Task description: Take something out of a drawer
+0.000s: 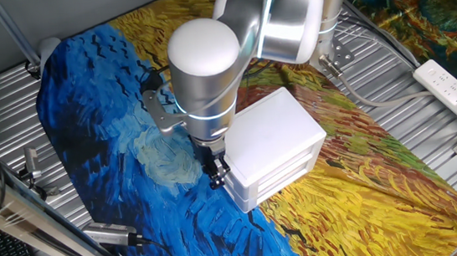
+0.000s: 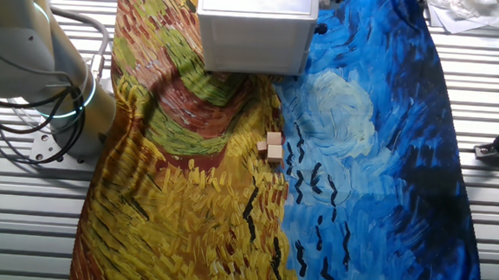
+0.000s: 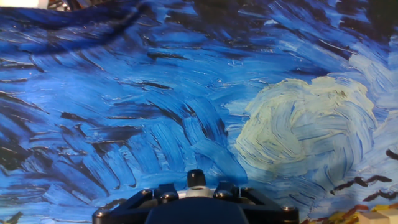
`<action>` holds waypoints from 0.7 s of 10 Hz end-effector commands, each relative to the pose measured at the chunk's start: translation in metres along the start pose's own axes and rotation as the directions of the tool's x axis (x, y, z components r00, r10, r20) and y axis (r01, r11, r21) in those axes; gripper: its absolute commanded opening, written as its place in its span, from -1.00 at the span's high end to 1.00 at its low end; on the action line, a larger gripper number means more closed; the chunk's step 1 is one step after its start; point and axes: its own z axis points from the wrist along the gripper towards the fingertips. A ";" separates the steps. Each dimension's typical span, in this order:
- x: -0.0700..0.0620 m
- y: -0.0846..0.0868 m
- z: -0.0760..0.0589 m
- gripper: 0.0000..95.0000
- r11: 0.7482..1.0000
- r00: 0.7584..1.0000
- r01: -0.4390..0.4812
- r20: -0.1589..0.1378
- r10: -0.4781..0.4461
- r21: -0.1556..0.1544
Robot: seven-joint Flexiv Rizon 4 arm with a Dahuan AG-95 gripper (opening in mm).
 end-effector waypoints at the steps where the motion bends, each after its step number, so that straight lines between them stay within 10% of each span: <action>1: 0.001 -0.001 0.002 0.60 1.000 1.000 0.002 0.004 -0.002 -0.001; 5: 0.002 0.000 0.004 0.60 1.000 1.000 0.003 0.013 -0.003 0.002; 6: 0.002 0.000 0.004 0.20 1.000 1.000 0.003 0.016 -0.003 0.002; 7: 0.002 0.000 0.004 0.20 1.000 1.000 0.004 0.017 -0.004 0.003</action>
